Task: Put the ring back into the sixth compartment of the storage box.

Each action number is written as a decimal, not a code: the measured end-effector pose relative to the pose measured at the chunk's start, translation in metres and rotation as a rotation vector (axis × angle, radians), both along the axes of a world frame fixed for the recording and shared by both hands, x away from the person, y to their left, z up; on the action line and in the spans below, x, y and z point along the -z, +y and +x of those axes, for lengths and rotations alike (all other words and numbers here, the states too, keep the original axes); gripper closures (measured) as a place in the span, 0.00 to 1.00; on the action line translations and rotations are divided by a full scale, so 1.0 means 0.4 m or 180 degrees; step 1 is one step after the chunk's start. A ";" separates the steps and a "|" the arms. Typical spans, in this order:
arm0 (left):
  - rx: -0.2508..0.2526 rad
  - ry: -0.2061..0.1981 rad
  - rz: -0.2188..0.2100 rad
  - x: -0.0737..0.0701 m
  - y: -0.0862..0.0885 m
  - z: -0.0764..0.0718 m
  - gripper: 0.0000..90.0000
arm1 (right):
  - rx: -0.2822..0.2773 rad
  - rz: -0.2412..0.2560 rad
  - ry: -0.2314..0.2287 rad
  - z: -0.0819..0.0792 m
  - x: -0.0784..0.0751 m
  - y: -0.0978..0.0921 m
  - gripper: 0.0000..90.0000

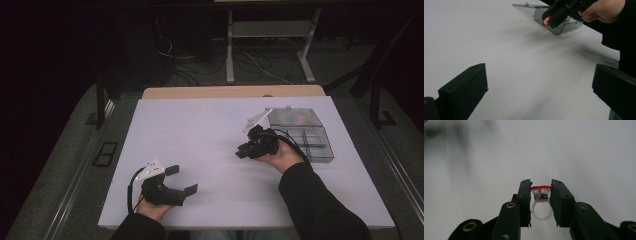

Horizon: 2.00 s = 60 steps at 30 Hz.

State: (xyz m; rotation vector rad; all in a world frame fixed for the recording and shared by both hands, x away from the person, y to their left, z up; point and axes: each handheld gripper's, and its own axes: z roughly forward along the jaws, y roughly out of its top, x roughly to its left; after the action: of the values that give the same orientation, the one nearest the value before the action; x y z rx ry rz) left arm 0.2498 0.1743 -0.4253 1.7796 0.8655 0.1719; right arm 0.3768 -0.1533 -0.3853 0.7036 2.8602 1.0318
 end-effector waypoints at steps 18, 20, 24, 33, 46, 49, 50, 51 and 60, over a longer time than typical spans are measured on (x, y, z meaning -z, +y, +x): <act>-0.0007 0.0013 -0.0004 0.001 0.000 0.000 0.00 | 0.0303 0.0082 -0.0041 0.007 -0.057 -0.107 0.78; -0.0008 0.0016 -0.0006 0.001 0.000 0.000 0.00 | 0.0334 0.0075 -0.0059 0.008 -0.061 -0.119 0.78; -0.0002 0.0011 0.0000 0.001 0.000 0.000 0.00 | 0.0388 0.0061 -0.0058 0.012 -0.066 -0.143 0.78; -0.0008 0.0014 0.0003 0.001 -0.001 0.001 0.00 | 0.0507 0.0031 -0.0065 0.018 -0.076 -0.190 0.78; -0.0008 0.0013 0.0008 0.001 0.000 0.001 0.00 | 0.0695 -0.0004 -0.0034 0.039 -0.088 -0.262 0.78; -0.0007 0.0014 0.0010 0.001 -0.001 0.001 0.00 | 0.0761 -0.0024 -0.0021 0.043 -0.089 -0.285 0.78; -0.0007 0.0014 0.0010 0.001 -0.001 0.001 0.00 | 0.0773 -0.0022 -0.0014 0.044 -0.088 -0.291 0.78; -0.0008 0.0013 0.0008 0.001 -0.002 0.001 0.00 | 0.0794 -0.0019 -0.0011 0.045 -0.088 -0.298 0.78; -0.0006 0.0014 0.0009 0.001 -0.002 0.001 0.00 | 0.0983 -0.0014 -0.0001 0.055 -0.089 -0.359 0.78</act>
State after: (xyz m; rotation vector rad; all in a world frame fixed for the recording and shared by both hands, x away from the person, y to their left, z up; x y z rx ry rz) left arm 0.2503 0.1737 -0.4258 1.7826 0.8707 0.1706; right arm 0.3988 -0.2970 -0.3495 1.0995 2.6353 0.9772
